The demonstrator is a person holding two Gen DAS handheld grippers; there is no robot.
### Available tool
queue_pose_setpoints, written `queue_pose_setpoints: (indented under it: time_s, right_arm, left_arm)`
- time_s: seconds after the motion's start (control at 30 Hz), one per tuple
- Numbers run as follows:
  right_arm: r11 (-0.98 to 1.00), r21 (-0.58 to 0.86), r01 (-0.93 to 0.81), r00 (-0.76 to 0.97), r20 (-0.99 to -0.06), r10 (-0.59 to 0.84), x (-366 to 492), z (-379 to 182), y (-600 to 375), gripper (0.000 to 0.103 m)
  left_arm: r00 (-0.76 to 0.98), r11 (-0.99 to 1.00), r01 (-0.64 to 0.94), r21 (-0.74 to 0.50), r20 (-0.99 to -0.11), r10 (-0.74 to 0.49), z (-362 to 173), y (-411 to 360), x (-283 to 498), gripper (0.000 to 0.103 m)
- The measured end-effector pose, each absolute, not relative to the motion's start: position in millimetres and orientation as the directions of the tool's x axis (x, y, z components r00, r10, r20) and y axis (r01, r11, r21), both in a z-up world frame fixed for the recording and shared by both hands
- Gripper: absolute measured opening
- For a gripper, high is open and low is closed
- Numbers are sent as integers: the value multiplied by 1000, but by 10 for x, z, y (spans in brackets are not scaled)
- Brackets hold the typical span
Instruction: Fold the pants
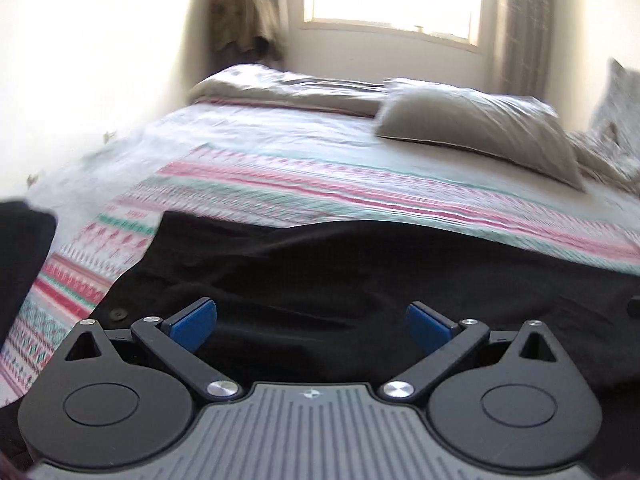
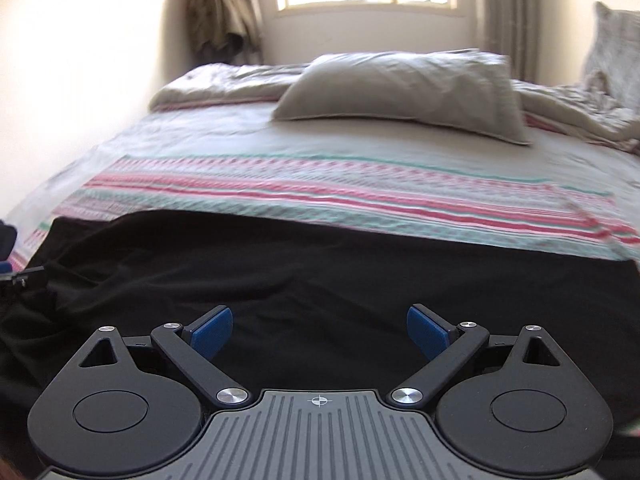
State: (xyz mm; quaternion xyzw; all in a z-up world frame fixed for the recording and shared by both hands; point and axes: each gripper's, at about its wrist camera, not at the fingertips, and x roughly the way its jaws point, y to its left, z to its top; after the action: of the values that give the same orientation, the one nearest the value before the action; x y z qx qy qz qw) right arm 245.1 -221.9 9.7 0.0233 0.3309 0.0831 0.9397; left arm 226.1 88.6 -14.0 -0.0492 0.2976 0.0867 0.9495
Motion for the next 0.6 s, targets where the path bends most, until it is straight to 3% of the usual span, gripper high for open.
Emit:
queue_pose_setpoints:
  time_s: [0.2,0.47,0.6]
  right_arm:
    - [960,95,-264,728,-634,263,2995,-78,-1625,96]
    - [899,-120,-421,723,-643,253,3552,-302,-992,96]
    - [844,-230,-485,725,-645,241,3817,-386,-867,96]
  left_arm:
    - [791,973,-219,-69,-596,136,-264,1153,2362,103]
    - [778,985,-158,-72,-623,79,-505,1097,2533,103]
    - [753,991,-133,-15,-651,92,-677,1018,2602,103]
